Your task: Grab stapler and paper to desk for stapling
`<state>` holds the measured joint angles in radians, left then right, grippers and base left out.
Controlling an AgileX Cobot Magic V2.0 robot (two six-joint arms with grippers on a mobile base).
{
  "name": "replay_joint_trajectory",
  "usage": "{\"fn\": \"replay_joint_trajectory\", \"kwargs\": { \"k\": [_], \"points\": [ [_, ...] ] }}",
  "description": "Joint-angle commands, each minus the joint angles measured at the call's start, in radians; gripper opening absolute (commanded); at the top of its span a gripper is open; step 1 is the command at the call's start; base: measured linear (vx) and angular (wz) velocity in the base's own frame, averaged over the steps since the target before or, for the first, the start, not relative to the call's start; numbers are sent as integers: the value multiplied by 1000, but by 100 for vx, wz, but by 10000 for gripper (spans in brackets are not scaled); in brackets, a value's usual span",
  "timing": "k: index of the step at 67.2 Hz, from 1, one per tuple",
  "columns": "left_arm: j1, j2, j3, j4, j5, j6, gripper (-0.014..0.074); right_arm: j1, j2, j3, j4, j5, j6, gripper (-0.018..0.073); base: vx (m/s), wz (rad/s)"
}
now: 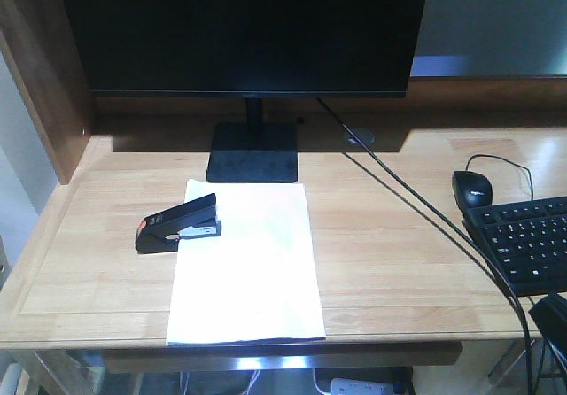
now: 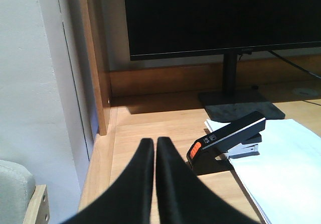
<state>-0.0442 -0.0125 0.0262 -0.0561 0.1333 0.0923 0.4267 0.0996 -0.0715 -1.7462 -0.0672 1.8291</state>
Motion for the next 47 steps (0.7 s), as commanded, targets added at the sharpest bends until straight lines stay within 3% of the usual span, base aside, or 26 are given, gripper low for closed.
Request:
{"fn": "replay_joint_trajectory", "kwargs": {
  "k": [1,6,12,28,34,41,47],
  "points": [
    [-1,-14,14,-2,-72,-9,-6,-3,10,-28,-41,50,-35,-9,0,0],
    [-1,-14,14,-2,-72,-9,-6,-3,10,-28,-19,52,-110,-9,0,0],
    [-1,-14,14,-2,-72,-9,-6,-3,10,-28,117,53,-297,-9,0,0],
    [-1,-14,14,-2,-72,-9,-6,-3,10,-28,901,146,-1082,-9,0,0],
    [-1,-14,14,-2,-72,-9,-6,-3,10,-28,1145,164,-1338,-9,0,0],
    [-1,-14,14,-2,-72,-9,-6,-3,10,-28,1329,165,-1553,-9,0,0],
    [-1,-14,14,-2,-72,-9,-6,-3,10,-28,1394,165,-1617,-9,0,0]
  ]
}}
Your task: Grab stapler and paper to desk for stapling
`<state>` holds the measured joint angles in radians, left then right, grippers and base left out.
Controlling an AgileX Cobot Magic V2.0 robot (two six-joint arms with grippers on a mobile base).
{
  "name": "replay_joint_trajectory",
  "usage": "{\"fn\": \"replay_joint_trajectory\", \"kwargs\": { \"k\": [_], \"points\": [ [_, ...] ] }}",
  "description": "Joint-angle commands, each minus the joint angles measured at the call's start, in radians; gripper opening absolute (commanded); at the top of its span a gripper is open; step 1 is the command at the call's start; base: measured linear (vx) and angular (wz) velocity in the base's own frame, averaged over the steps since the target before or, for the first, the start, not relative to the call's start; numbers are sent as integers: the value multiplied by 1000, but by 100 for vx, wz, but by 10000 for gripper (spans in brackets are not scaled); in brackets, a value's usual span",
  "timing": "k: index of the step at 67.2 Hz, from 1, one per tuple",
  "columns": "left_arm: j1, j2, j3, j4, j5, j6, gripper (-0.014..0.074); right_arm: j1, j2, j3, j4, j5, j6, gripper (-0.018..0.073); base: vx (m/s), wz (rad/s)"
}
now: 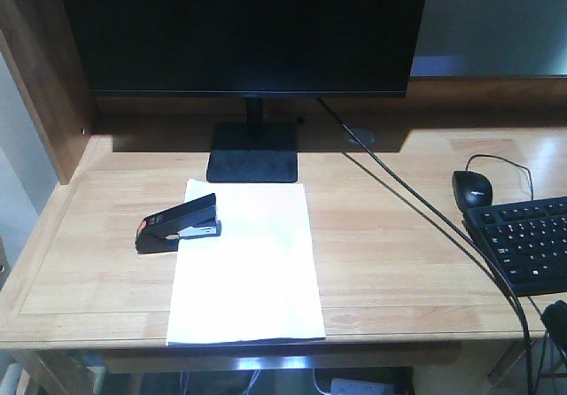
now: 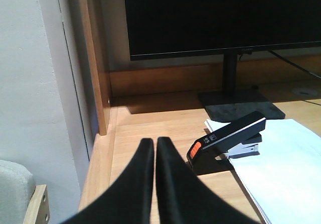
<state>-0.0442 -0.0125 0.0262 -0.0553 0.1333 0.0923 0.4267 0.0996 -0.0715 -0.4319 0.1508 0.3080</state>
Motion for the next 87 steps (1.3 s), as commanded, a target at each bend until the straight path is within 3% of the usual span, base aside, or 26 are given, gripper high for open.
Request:
{"fn": "replay_joint_trajectory", "kwargs": {
  "k": [1,10,16,28,34,50,71,87],
  "points": [
    [-1,-14,14,-3,-72,-9,-6,-3,10,-28,81,-53,-96,-9,0,0],
    [-1,-14,14,-3,-72,-9,-6,-9,10,-28,88,-66,-97,-9,0,0],
    [-1,-14,14,-3,-72,-9,-6,-57,10,-28,153,-66,-115,-9,0,0],
    [-1,-14,14,-3,-72,-9,-6,-199,10,-28,384,-73,-317,-9,0,0],
    [-1,-14,14,-3,-72,-9,-6,-248,10,-26,439,-73,-388,-9,0,0],
    [-1,-14,14,-3,-72,-9,-6,-329,-16,124,425,-315,-372,-9,0,0],
    [-1,-14,14,-3,-72,-9,-6,-329,-119,122,417,-215,-383,-9,0,0],
    [-1,-14,14,-3,-72,-9,-6,-329,-119,122,314,-214,-236,-9,0,0]
  ]
}}
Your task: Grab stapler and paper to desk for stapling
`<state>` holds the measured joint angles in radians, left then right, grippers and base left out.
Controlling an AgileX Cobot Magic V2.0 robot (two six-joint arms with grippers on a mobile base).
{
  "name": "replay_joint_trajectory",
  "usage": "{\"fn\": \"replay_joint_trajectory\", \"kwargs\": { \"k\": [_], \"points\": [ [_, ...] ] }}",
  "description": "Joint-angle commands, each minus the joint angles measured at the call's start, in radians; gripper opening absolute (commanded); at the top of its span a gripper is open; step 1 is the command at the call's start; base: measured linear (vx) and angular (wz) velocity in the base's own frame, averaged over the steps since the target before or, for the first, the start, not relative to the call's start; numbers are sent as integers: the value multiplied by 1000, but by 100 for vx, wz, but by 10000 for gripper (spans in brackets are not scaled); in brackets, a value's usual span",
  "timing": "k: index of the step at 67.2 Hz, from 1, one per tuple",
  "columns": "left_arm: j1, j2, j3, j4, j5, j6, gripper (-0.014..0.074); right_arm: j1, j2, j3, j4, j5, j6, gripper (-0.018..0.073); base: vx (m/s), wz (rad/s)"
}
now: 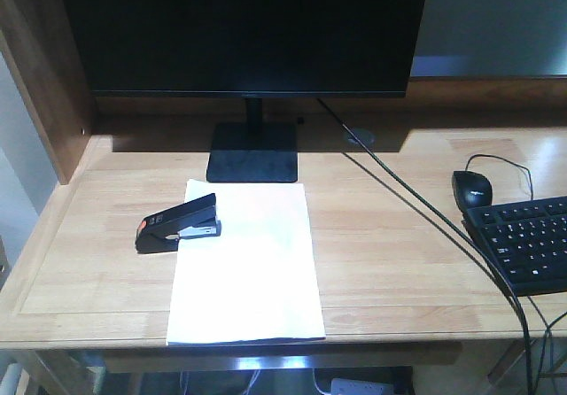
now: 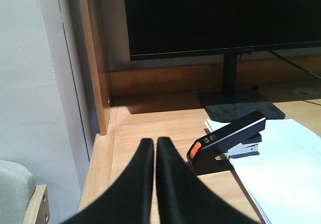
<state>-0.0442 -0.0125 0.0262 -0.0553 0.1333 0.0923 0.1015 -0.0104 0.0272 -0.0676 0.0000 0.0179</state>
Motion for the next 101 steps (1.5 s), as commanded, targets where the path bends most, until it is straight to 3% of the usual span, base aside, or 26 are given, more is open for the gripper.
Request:
{"fn": "replay_joint_trajectory", "kwargs": {
  "k": [1,101],
  "points": [
    [-1,-14,14,-3,-72,-9,-6,-4,-9,23,-53,-63,58,-9,0,0],
    [-1,-14,14,-3,-72,-9,-6,-4,-9,23,-48,-63,60,-9,0,0]
  ]
}}
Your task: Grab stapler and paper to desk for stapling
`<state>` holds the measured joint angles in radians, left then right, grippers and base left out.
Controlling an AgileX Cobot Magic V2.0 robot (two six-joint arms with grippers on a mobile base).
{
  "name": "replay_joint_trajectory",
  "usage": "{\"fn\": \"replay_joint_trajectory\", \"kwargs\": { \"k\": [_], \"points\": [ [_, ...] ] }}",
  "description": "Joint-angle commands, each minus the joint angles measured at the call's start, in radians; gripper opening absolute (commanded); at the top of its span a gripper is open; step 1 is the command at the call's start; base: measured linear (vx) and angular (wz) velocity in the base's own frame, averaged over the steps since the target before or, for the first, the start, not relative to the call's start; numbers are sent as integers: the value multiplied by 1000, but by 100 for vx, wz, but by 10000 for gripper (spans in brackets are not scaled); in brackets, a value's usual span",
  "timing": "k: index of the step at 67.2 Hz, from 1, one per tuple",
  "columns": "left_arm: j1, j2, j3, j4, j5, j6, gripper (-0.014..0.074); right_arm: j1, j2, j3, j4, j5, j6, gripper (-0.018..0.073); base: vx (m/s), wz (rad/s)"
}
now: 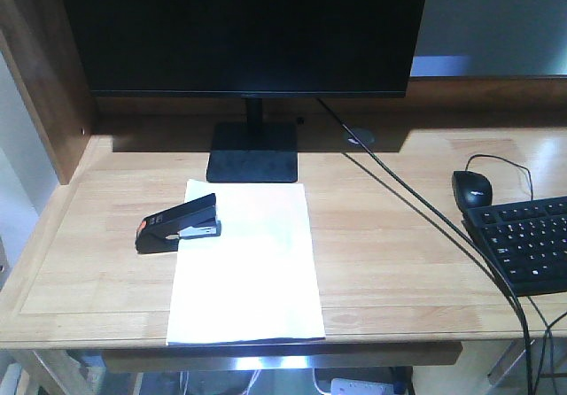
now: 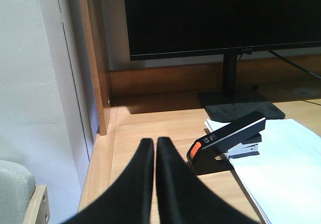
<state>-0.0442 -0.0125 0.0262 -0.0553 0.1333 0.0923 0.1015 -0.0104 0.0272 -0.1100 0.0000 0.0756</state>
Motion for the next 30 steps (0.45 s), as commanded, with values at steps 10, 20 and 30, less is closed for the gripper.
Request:
{"fn": "replay_joint_trajectory", "kwargs": {
  "k": [10,20,30],
  "points": [
    [-1,-14,14,-3,-72,-9,-6,-4,-9,23,-6,-63,2,-9,0,0],
    [-1,-14,14,-3,-72,-9,-6,-4,-9,23,-6,-63,2,-9,0,0],
    [-1,-14,14,-3,-72,-9,-6,-4,-9,23,-6,-63,2,-9,0,0]
  ]
}}
